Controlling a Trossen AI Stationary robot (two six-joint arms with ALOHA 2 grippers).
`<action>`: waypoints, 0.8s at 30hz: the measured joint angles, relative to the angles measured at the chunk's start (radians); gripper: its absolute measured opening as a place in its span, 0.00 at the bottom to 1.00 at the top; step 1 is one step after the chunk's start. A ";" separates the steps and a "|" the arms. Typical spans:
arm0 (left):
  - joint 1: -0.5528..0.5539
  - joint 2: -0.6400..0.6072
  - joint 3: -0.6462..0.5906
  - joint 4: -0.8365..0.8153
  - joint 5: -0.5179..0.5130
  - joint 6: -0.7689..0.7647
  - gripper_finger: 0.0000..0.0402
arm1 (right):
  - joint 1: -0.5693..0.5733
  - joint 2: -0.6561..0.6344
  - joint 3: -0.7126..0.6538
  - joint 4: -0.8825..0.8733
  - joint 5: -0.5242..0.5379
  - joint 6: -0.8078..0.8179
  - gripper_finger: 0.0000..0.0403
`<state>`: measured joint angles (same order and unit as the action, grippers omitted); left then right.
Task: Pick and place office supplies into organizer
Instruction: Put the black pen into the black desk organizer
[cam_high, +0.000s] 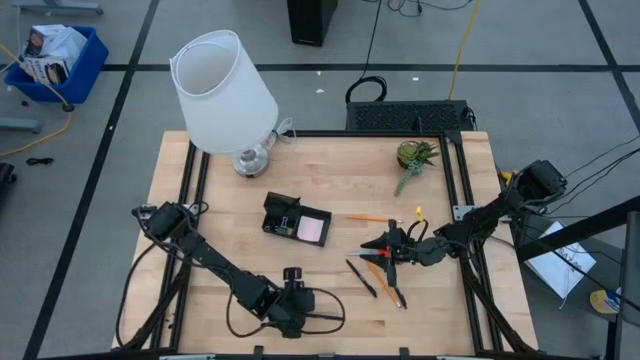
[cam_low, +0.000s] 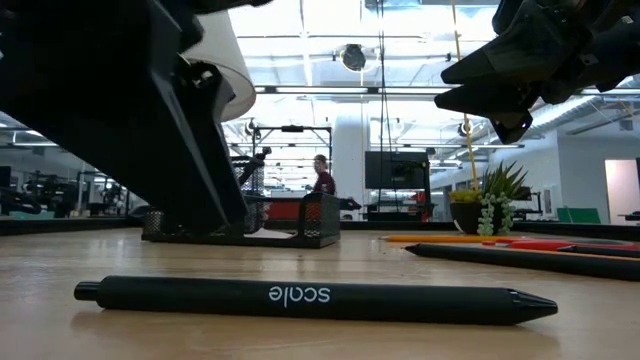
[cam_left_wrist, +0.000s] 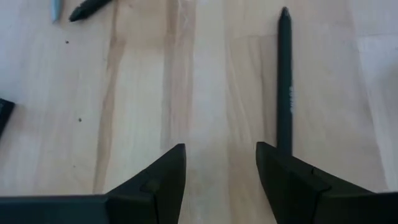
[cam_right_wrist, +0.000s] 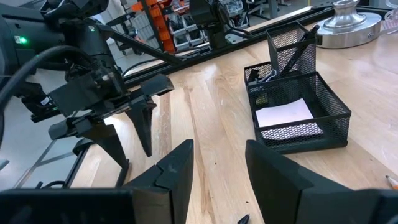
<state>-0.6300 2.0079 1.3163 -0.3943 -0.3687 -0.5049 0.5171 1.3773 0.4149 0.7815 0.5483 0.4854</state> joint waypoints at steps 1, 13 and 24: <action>-0.001 0.000 0.000 0.001 0.000 0.000 0.50 | 0.000 0.000 0.000 0.000 0.000 0.000 0.35; -0.018 0.000 0.000 -0.004 0.134 0.026 0.50 | 0.000 0.000 0.000 0.000 0.000 0.000 0.35; -0.042 0.039 0.000 0.022 0.114 0.054 0.50 | 0.000 0.000 0.000 0.000 0.000 0.000 0.35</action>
<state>-0.6722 2.0474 1.3159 -0.3721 -0.2543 -0.4508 0.5171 1.3773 0.4149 0.7815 0.5484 0.4856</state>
